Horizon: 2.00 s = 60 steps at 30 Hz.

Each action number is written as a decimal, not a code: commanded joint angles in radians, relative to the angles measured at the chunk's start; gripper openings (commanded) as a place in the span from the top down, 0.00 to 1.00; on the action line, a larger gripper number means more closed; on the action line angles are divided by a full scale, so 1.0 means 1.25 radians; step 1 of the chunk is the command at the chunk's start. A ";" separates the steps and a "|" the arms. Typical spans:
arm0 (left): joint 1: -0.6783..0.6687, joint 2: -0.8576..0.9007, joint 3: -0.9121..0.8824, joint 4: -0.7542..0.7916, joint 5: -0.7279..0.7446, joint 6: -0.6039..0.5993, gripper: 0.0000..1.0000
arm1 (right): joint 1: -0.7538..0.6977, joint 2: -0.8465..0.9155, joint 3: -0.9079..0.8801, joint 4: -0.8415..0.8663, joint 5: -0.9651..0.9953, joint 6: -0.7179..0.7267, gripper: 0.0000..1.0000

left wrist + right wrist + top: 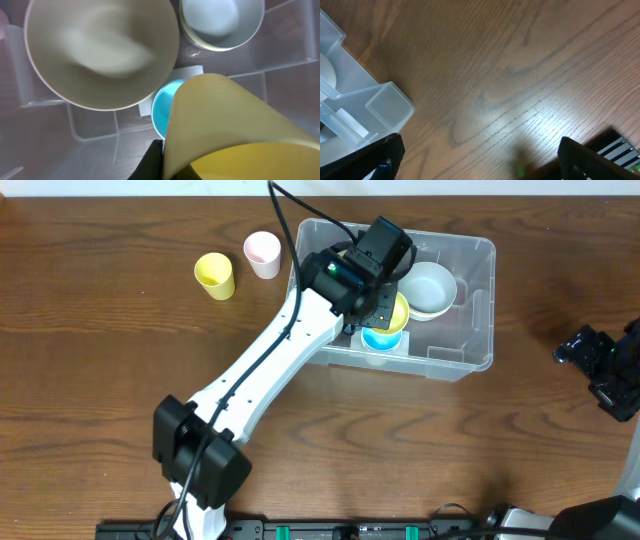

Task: Pack container
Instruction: 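Carry the yellow cup into the container onto the blue cup, release, then move the left gripper back and grip the second yellow cup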

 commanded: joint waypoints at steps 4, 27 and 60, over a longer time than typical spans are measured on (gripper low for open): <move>0.001 0.034 0.001 -0.005 -0.014 -0.010 0.94 | -0.004 -0.001 -0.001 0.002 0.000 -0.011 0.01; 0.001 0.048 0.001 -0.048 -0.028 -0.013 0.85 | -0.004 -0.001 -0.001 0.002 0.000 -0.011 0.01; 0.577 0.024 0.002 -0.009 -0.027 0.011 0.02 | -0.004 -0.001 -0.001 0.002 0.000 -0.011 0.01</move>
